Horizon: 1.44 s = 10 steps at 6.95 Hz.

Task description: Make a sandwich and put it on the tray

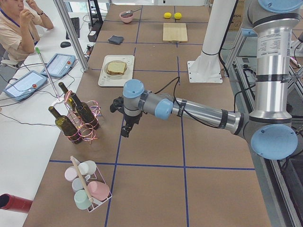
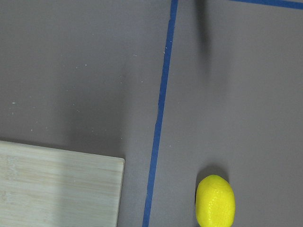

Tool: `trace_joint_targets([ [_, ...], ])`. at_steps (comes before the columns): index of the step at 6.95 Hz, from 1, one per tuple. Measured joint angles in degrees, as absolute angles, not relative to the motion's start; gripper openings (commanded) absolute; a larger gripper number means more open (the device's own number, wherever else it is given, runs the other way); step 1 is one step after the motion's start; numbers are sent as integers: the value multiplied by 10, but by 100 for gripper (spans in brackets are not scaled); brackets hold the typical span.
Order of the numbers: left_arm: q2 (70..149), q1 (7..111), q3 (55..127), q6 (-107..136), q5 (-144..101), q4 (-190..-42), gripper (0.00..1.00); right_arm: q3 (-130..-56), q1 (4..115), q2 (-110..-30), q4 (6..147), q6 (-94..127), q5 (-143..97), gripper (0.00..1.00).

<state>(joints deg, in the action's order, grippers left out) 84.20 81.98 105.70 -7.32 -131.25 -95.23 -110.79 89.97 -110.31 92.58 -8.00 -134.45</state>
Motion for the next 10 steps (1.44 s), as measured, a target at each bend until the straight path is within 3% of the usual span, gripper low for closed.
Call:
trace_joint_targets([
  [3, 778, 890, 1053, -163, -1314, -903, 100, -1108, 899, -1103, 924, -83, -1344, 100],
  [10, 769, 895, 1044, -172, -1312, -906, 100, -1098, 899, -1132, 896, -88, -1339, 100],
])
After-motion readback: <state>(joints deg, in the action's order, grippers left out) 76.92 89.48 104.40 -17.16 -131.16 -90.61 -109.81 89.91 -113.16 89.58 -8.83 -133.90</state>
